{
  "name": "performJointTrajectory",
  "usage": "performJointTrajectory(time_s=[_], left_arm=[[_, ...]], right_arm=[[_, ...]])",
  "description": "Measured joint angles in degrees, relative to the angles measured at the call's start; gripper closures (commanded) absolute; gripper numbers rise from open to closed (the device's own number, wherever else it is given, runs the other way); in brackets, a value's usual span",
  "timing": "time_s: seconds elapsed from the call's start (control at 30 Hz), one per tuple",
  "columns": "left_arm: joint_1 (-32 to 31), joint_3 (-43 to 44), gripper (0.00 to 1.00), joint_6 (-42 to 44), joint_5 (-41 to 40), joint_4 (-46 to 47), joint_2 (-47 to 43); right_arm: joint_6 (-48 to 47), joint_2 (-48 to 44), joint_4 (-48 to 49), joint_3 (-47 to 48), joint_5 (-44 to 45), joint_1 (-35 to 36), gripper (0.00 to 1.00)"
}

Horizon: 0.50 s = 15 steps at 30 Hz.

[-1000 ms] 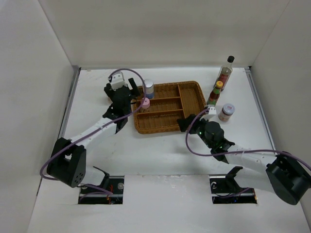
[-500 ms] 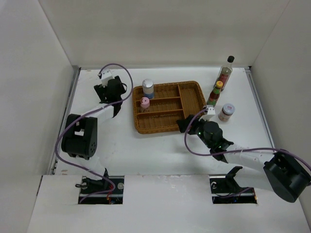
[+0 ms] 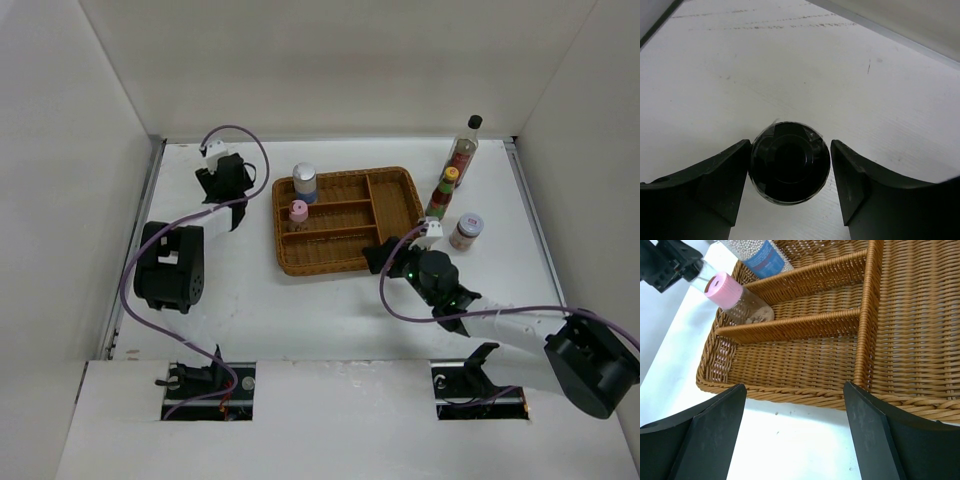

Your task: Organize the condiment bottles

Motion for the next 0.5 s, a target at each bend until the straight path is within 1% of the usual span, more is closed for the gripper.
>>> performJointTrajectory(time_s=[0.07,0.1,0.2,0.27,0.4,0.5], left_arm=[[0.0,-0.3,0.39,-0.3,0.3,-0.2,0.0],[0.0,-0.3,0.41,-0.3,0.3,-0.2,0.0],[0.0,-0.4,0.55,-0.5,0.5,-0.1,0.0],[0.0,-1.2,0.6,-0.6,0.6,0.7,-0.3],[-0.8,-6.0,0.62,-1.0,0.2,0.2,-5.0],[-3.2,-11.6,0.62,-0.9,-1.2,-1.9,-12.5]], right_arm=[[-0.1,-0.2,-0.1,0.0,0.0,0.0,0.15],[-0.1,-0.3,-0.1,0.0,0.0,0.0,0.15],[-0.1,-0.5,-0.1,0.0,0.1,0.0,0.15],[-0.1,-0.5,-0.3,0.0,0.1,0.0,0.15],[-0.2,-1.0,-0.3,0.0,0.2,0.0,0.15],[-0.1,-1.2,-0.3,0.0,0.2,0.0,0.15]])
